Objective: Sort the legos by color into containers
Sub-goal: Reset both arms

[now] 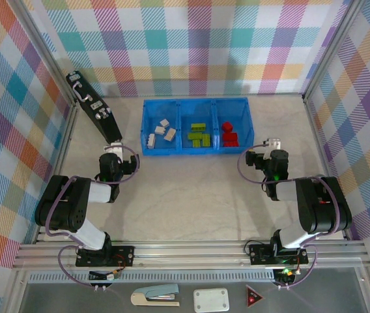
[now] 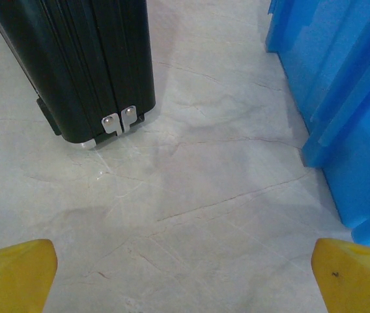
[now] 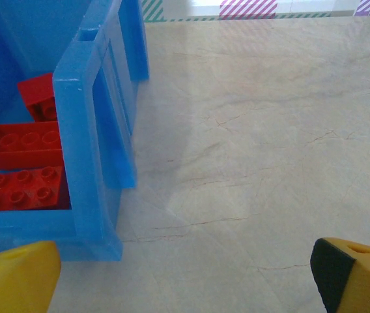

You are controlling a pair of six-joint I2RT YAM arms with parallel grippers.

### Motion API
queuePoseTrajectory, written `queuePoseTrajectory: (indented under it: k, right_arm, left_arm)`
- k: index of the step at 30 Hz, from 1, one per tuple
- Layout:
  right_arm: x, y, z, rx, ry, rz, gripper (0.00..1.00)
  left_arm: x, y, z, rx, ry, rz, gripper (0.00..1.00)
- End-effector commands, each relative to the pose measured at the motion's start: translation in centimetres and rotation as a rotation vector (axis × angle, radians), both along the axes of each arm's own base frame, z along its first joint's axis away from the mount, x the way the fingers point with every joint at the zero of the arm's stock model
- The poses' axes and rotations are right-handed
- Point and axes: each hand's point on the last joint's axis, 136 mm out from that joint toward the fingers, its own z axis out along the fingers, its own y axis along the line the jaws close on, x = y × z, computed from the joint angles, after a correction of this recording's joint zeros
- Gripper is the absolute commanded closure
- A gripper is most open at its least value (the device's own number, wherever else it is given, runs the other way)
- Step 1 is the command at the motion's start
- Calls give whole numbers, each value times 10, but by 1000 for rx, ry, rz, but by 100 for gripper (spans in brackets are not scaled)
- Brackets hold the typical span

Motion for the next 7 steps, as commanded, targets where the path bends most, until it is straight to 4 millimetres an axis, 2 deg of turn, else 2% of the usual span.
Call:
queuePoseTrajectory:
  k: [1,7]
  right_arm:
    - [5,-2,8,15,-35,-12,1]
    - [4,3,9,12,-43,19,1]
  left_arm:
    - [9,0,15,-6,-54,-12,0]
    - [9,0,14,-6,-54,-12,0]
